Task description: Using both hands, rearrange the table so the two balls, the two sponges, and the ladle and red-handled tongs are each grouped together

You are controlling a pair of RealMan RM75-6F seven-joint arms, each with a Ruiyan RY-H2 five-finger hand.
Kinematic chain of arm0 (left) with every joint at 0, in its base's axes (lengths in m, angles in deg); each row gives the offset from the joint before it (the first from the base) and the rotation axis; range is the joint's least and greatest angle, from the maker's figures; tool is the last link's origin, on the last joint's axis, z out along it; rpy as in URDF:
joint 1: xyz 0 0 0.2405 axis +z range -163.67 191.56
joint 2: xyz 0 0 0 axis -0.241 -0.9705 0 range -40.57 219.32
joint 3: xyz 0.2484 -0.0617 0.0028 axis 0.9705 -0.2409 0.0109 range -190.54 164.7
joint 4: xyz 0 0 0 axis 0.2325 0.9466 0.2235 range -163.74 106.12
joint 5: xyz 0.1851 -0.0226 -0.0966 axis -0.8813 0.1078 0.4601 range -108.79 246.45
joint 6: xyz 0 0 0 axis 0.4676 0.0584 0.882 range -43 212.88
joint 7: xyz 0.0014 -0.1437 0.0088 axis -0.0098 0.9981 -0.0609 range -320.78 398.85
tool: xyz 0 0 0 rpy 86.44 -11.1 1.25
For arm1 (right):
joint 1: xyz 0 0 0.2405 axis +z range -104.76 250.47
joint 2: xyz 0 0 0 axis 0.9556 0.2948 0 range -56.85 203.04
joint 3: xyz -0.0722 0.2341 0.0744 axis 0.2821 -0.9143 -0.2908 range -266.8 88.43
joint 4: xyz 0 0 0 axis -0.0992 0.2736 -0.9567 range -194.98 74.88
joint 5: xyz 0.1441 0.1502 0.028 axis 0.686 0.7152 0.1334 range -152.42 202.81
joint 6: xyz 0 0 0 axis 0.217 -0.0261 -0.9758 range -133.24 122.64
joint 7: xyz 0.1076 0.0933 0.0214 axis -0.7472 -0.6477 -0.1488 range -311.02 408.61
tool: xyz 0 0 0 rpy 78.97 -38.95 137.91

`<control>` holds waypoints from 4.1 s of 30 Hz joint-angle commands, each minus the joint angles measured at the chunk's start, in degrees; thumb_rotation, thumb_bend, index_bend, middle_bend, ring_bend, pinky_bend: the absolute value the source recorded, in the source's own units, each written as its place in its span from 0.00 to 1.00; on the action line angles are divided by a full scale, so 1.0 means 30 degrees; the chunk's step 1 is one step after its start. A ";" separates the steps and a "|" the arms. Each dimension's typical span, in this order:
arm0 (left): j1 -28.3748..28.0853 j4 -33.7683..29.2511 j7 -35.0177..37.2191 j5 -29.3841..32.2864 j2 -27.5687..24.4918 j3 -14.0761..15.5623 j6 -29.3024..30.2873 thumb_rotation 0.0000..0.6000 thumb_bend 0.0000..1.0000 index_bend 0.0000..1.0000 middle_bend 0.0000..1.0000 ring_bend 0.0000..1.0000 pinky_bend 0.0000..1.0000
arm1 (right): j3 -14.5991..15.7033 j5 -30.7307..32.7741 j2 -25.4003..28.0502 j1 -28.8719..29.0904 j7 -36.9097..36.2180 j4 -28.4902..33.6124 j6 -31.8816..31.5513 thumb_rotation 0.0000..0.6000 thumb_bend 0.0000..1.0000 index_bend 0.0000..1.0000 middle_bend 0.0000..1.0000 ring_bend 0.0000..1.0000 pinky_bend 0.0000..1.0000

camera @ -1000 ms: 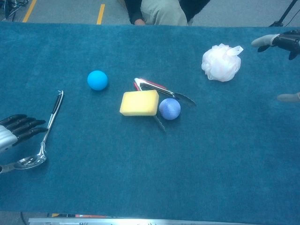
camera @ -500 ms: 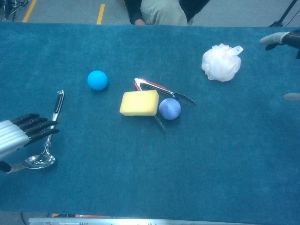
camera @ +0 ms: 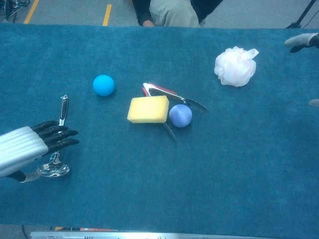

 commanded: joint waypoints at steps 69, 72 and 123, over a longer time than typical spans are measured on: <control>0.2947 -0.2993 0.1181 0.0477 -0.3978 -0.1049 0.5491 1.00 0.22 0.00 0.00 0.00 0.03 | -0.3254 1.8191 -1.0540 1.1375 1.9832 0.4218 0.3095 1.00 0.00 0.16 0.25 0.18 0.37; 0.3024 -0.3002 0.1185 0.0407 -0.4013 -0.0988 0.5459 1.00 0.22 0.00 0.00 0.00 0.03 | -0.3306 1.9254 -1.1485 1.2240 2.0325 0.3623 0.2611 1.00 0.00 0.16 0.25 0.16 0.36; 0.3739 -0.2015 0.2765 0.0105 -0.4189 -0.0714 0.5379 1.00 0.22 0.00 0.00 0.00 0.03 | -0.3253 2.4200 -1.8908 1.7218 2.1859 -0.4314 0.0456 1.00 0.01 0.18 0.26 0.17 0.39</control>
